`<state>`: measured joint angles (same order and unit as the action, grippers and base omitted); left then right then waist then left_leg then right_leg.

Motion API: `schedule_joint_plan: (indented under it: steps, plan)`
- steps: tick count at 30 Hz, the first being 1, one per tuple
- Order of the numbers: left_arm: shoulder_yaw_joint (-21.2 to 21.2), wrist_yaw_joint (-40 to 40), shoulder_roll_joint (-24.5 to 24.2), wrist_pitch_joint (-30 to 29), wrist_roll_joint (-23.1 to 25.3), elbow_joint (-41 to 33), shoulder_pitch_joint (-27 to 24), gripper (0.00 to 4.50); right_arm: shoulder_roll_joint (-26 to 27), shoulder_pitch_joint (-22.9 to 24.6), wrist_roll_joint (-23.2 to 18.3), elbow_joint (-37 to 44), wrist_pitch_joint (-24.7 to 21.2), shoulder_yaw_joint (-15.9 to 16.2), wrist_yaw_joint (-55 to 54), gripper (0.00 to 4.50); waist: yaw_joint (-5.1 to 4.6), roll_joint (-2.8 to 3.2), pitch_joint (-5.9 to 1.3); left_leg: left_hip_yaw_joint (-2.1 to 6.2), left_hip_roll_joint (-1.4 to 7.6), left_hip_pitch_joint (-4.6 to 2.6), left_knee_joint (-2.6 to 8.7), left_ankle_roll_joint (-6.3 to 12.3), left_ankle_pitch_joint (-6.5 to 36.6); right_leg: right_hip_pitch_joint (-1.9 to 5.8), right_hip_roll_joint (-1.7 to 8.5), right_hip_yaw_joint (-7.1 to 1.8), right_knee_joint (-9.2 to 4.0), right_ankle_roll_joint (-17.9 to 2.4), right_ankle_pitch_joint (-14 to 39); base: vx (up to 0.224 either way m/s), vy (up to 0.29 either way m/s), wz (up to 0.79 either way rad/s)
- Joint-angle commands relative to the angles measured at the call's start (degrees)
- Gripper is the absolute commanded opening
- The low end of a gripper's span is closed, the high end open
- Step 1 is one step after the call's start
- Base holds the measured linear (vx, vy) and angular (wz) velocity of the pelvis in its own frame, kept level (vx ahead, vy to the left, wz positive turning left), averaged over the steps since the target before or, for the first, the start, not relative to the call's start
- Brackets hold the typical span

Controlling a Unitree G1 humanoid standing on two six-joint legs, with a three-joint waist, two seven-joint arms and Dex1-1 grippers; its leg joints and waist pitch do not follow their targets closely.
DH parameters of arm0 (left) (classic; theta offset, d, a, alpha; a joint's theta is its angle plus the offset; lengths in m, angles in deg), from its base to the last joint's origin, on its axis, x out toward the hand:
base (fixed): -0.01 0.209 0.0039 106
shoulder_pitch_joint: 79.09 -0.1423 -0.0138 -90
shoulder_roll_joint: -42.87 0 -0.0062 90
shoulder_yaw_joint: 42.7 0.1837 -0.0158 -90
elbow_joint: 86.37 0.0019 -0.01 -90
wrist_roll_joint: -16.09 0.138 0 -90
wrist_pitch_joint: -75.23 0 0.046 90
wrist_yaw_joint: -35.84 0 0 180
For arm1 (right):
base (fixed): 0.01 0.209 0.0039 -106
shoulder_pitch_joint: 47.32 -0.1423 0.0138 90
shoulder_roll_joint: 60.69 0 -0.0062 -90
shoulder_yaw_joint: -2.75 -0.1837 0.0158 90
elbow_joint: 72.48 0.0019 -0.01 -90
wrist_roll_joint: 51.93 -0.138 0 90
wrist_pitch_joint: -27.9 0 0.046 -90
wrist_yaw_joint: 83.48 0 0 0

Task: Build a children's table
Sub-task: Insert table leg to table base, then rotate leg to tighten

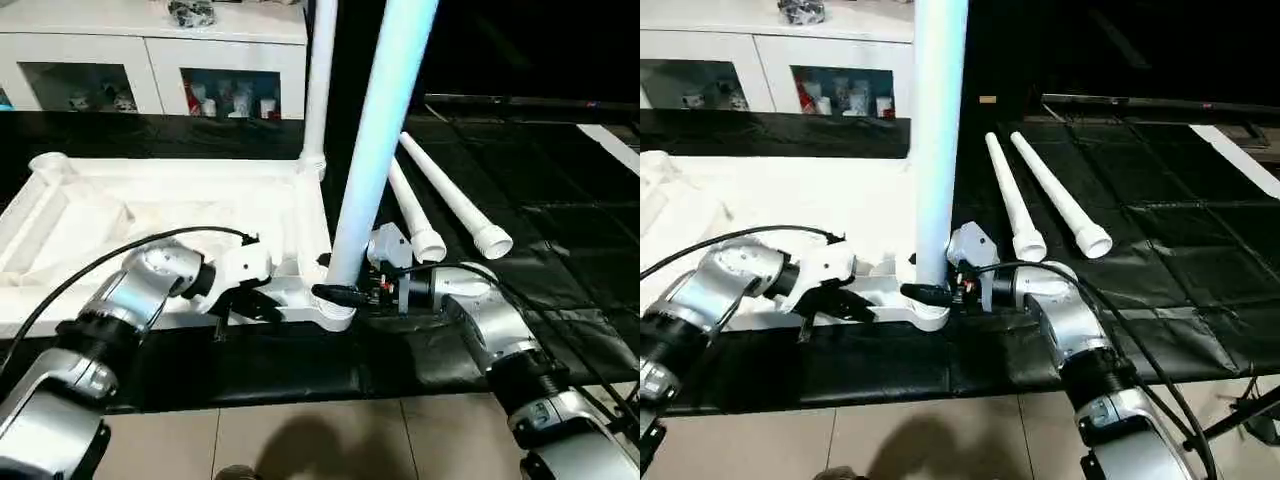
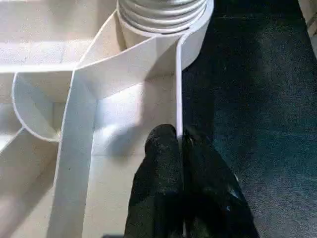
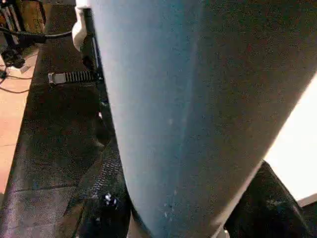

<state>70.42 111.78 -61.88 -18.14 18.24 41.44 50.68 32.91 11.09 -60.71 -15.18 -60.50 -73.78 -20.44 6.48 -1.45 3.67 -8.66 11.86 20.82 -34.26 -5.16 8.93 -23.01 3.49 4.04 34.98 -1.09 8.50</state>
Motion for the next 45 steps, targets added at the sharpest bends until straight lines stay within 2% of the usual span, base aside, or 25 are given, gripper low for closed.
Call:
schedule_joint_plan:
  steps: [1, 3, 4, 6, 7, 9, 11, 12, 13, 14, 15, 16, 17, 18, 19, 20, 21, 24, 29, 35, 36, 38, 41, 42, 45]
  plan:
    - [-2.5, -3.6, 1.2, -0.2, -0.8, -1.1, 3.7, 0.0, 1.7, 2.9, 2.1, -3.4, -3.5, 4.9, 2.3, 1.92, -0.5, 0.85, -3.45, 0.25, 0.98, -1.38, 4.65, -0.7, 24.4, 1.73, 4.42, -2.15, -5.58, -7.4, 30.7, 0.0, 0.0, 0.0]
    - [-3.2, -4.4, 1.2, -1.7, -1.3, -1.7, 3.6, 0.0, 2.3, 2.5, 2.6, -4.3, -3.3, 4.2, 0.1, 1.92, -0.48, 1.0, -3.61, 0.33, 1.0, -1.43, 4.62, -0.8, 24.6, 1.77, 4.46, -2.1, -5.55, -7.4, 30.9, 0.0, 0.0, 0.0]
    - [-4.6, -6.6, 1.5, -4.5, -1.7, -2.8, 3.3, 0.0, 3.5, 1.4, 3.6, -6.4, -2.1, 2.6, -4.6, 1.92, -0.59, 0.83, -3.62, 0.26, 1.06, -1.47, 4.61, -1.13, 24.5, 1.66, 4.55, -2.16, -5.45, -7.8, 30.7, 0.0, 0.0, 0.0]
    - [-6.0, -8.6, 1.8, -6.6, -2.1, -3.8, 3.0, 0.0, 4.6, 0.1, 4.2, -8.6, -1.6, 1.1, -9.2, 1.91, -0.99, 0.94, -3.46, 0.55, 0.87, -1.42, 4.63, -1.87, 25.9, 1.77, 4.65, -1.72, -5.62, -7.2, 33.7, 0.0, 0.0, 0.0]
    - [-7.0, -10.6, 1.9, -8.3, -2.2, -4.6, 2.6, 0.0, 5.5, -1.0, 4.3, -10.4, -1.8, -0.3, -12.9, 1.91, -1.36, 0.35, -3.75, 0.59, 0.84, -1.48, 4.5, -2.07, 25.8, 1.88, 4.74, -1.52, -5.78, -6.6, 34.9, 0.0, 0.0, 0.0]
    - [-9.3, -15.1, 2.0, -12.4, -2.0, -7.5, 1.4, 0.0, 7.7, -3.9, 3.7, -14.7, -2.3, -3.1, -20.2, 1.91, -1.85, 0.68, -3.68, 0.72, 0.76, -1.61, 4.38, -2.21, 26.2, 1.7, 4.73, -1.27, -6.05, -6.3, 35.8, 0.0, 0.0, 0.0]
    - [-10.6, -17.2, 2.0, -15.3, -2.1, -9.8, 0.5, 0.0, 8.9, -5.7, 3.5, -17.3, -2.4, -4.2, -24.0, 1.91, -2.43, 0.85, -3.81, 1.0, 0.83, -0.97, 4.51, -2.46, 25.9, 2.2, 4.87, -1.08, -5.69, -6.5, 34.6, 0.0, 0.0, 0.0]
    - [-11.3, -17.9, 2.1, -16.8, -2.3, -11.3, -0.1, 0.0, 9.4, -6.6, 3.7, -18.6, -2.4, -4.5, -25.7, 1.91, -2.93, 0.88, -3.9, 1.05, 0.85, -0.7, 4.62, -2.5, 25.6, 2.32, 4.82, -1.13, -5.5, -6.8, 33.1, 0.0, 0.0, 0.0]
    - [-13.5, -20.2, 2.7, -23.7, -3.0, -19.7, -3.0, 0.0, 11.4, -10.3, 4.1, -23.7, -2.9, -5.5, -33.0, 1.91, -3.68, 0.47, -4.11, 1.1, 1.04, -0.52, 4.6, -2.82, 24.9, 2.48, 4.94, -1.28, -4.88, -8.1, 30.4, 0.0, 0.0, 0.0]
    - [-13.9, -20.6, 2.9, -24.8, -3.0, -21.2, -3.5, 0.0, 11.7, -10.9, 4.1, -24.5, -3.0, -5.7, -34.2, 1.91, -3.8, 0.68, -4.1, 1.16, 1.09, -0.59, 4.67, -2.95, 24.5, 2.48, 4.93, -1.26, -4.69, -8.8, 29.6, 0.0, 0.0, 0.0]
    - [-14.3, -21.0, 3.2, -26.4, -3.2, -23.3, -4.2, 0.0, 12.1, -11.7, 4.1, -25.6, -3.0, -6.1, -36.1, 1.91, -3.94, 0.71, -4.05, 0.67, 0.69, -0.91, 4.21, -2.1, 24.0, 2.03, 4.56, -1.29, -5.29, -8.7, 29.2, 0.0, 0.0, 0.0]
    - [-14.9, -22.4, 4.4, -30.1, -2.8, -28.1, -5.8, 0.0, 13.1, -13.5, 2.9, -28.0, -4.2, -7.7, -39.6, 1.91, -4.19, 0.77, -4.21, 0.71, 0.93, -0.51, 4.23, -2.04, 22.1, 2.4, 4.74, -1.54, -4.59, -9.8, 25.8, 0.0, 0.0, 0.0]
    - [-14.9, -22.5, 4.6, -30.3, -2.7, -28.4, -5.9, 0.0, 13.1, -13.6, 2.8, -28.1, -4.2, -7.7, -39.7, 1.91, -4.19, 0.82, -4.22, 0.59, 0.9, -0.43, 4.23, -1.86, 21.3, 2.44, 4.56, -1.51, -4.63, -10.1, 24.3, 0.0, 0.0, 0.0]
    - [-15.0, -23.0, 5.4, -32.1, -2.5, -30.9, -6.8, 0.0, 13.5, -14.4, 2.6, -29.0, -4.3, -8.1, -41.1, 1.91, -3.93, 0.47, -4.66, 0.32, 1.1, -0.56, 3.96, -1.48, 18.7, 2.46, 4.55, -1.72, -4.03, -11.0, 19.9, 0.0, 0.0, 0.0]
    - [-14.7, -23.8, 6.2, -34.1, -2.3, -33.4, -7.7, 0.0, 14.0, -15.1, 2.6, -30.1, -4.5, -8.7, -42.3, 1.91, -3.86, 0.28, -4.72, 0.05, 0.96, -0.02, 3.89, -0.92, 15.6, 2.73, 4.33, -1.73, -3.54, -11.7, 15.9, 0.0, 0.0, 0.0]
    - [-14.4, -24.7, 6.6, -35.6, -2.4, -35.1, -8.3, 0.0, 14.4, -15.8, 2.9, -31.2, -4.4, -9.3, -43.2, 1.91, -3.67, 0.4, -4.73, -0.06, 0.85, 0.02, 3.86, -0.57, 14.6, 2.71, 4.26, -1.71, -3.61, -11.8, 14.9, 0.0, 0.0, 0.0]
    - [-13.9, -25.3, 7.0, -36.6, -2.3, -36.4, -8.8, 0.0, 14.8, -16.3, 3.3, -31.9, -4.3, -9.5, -43.8, 1.91, -3.67, 0.03, -4.79, -0.14, 1.0, 0.17, 3.83, -0.17, 13.2, 2.85, 4.27, -1.71, -3.42, -12.0, 12.9, 0.0, 0.0, 0.0]
    - [-12.4, -27.3, 7.9, -37.9, -1.9, -37.6, -9.6, 0.0, 15.7, -17.7, 3.8, -34.1, -4.6, -9.6, -44.1, 1.91, -3.42, 0.08, -4.58, -0.27, 0.98, 0.05, 3.85, -0.12, 13.3, 2.77, 4.22, -1.61, -3.37, -11.8, 13.4, 0.0, 0.0, 0.0]
    - [-12.3, -29.6, 7.2, -38.7, -0.2, -36.0, -8.8, 0.0, 16.3, -18.5, 4.0, -36.3, -4.4, -9.2, -43.9, 1.91, -3.35, 0.15, -4.15, -0.05, 0.96, -0.37, 4.09, -1.26, 18.3, 2.39, 4.16, -1.41, -4.28, -9.2, 21.1, 0.0, 0.0, 0.0]
    - [-12.7, -30.4, 6.5, -39.5, -0.6, -36.3, -8.9, 0.0, 16.6, -18.6, 3.7, -37.4, -4.7, -10.6, -43.9, 1.91, -3.34, 0.22, -4.24, 0.07, 0.97, -0.47, 4.05, -1.75, 19.4, 2.26, 4.18, -1.46, -4.22, -9.2, 21.0, 0.0, 0.0, 0.0]
    - [-12.7, -30.6, 6.5, -39.3, -0.6, -36.1, -8.9, 0.0, 16.6, -18.7, 3.6, -37.6, -4.6, -10.8, -43.9, 2.26, -3.31, 0.59, -4.24, 0.06, 0.92, -0.51, 4.03, -1.76, 19.5, 2.25, 4.16, -1.46, -4.17, -9.4, 20.6, 0.0, 0.0, 0.0]
    - [-12.6, -30.9, 6.3, -38.6, -0.6, -35.3, -8.8, 0.0, 16.5, -18.8, 3.7, -38.0, -4.0, -11.0, -44.1, 2.61, -3.36, 0.37, -4.29, 0.03, 0.94, -0.46, 4.03, -1.75, 19.3, 2.27, 4.09, -1.46, -4.12, -9.7, 19.9, 0.0, 0.0, 0.0]
    - [-12.4, -31.1, 6.0, -37.0, -0.3, -33.8, -8.6, 0.0, 16.3, -18.6, 3.6, -38.1, -3.5, -11.1, -44.0, 2.93, -3.04, 0.7, -4.58, -0.06, 0.95, -0.32, 3.9, -1.85, 17.7, 2.48, 4.08, -1.54, -3.76, -10.5, 17.1, 0.0, 0.0, 0.0]
    - [-12.1, -31.2, 5.7, -35.2, 0.1, -32.0, -8.3, 0.0, 15.9, -18.1, 3.5, -37.8, -2.7, -11.2, -43.9, 3.03, -2.98, 0.84, -4.41, -0.1, 0.99, -0.47, 3.96, -1.92, 18.1, 2.25, 3.95, -1.51, -3.82, -10.6, 16.9, 0.0, 0.0, 0.0]
    - [-11.9, -31.3, 5.5, -34.0, 0.5, -30.3, -7.9, 0.0, 15.5, -17.5, 3.3, -37.1, -1.6, -11.4, -43.5, 3.24, -2.87, 0.78, -4.44, -0.09, 0.91, -0.41, 3.99, -1.93, 18.5, 2.35, 3.97, -1.47, -3.99, -10.4, 17.3, 0.0, 0.0, 0.0]
